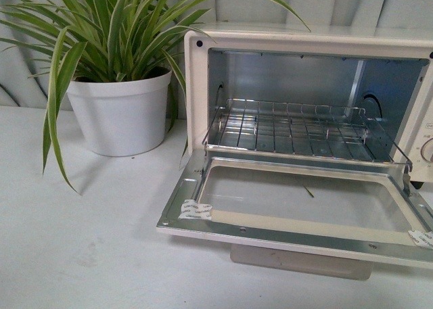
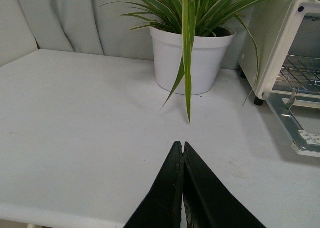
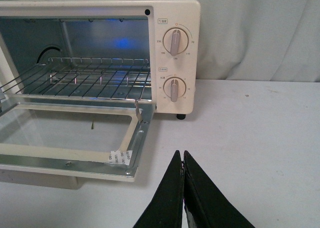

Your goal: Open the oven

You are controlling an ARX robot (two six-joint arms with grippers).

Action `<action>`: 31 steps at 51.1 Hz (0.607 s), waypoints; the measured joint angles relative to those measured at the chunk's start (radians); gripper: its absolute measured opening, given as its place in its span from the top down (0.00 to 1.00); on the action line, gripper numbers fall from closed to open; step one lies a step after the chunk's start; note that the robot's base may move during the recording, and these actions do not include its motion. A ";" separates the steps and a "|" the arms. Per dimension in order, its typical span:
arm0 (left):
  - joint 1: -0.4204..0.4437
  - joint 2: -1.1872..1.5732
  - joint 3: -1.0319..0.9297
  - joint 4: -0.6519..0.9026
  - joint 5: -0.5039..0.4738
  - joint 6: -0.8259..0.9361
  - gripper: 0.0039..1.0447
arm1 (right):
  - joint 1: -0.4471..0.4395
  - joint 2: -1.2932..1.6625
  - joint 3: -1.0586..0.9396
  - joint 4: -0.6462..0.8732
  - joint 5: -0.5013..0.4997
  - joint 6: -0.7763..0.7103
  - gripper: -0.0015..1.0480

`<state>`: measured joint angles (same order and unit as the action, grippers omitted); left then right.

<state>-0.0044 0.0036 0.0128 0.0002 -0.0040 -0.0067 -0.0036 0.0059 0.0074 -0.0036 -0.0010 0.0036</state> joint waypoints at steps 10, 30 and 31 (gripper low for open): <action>0.000 0.000 0.000 0.000 0.000 0.000 0.96 | 0.000 -0.002 0.000 0.000 0.000 0.000 0.99; 0.000 0.000 0.000 0.000 0.000 0.000 0.66 | 0.000 -0.002 0.000 0.000 0.000 -0.001 0.76; 0.000 0.000 0.000 0.000 0.000 0.000 0.62 | 0.000 -0.002 0.000 0.000 0.000 -0.001 0.71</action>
<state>-0.0040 0.0036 0.0128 0.0002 -0.0036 -0.0071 -0.0036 0.0040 0.0074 -0.0036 -0.0010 0.0025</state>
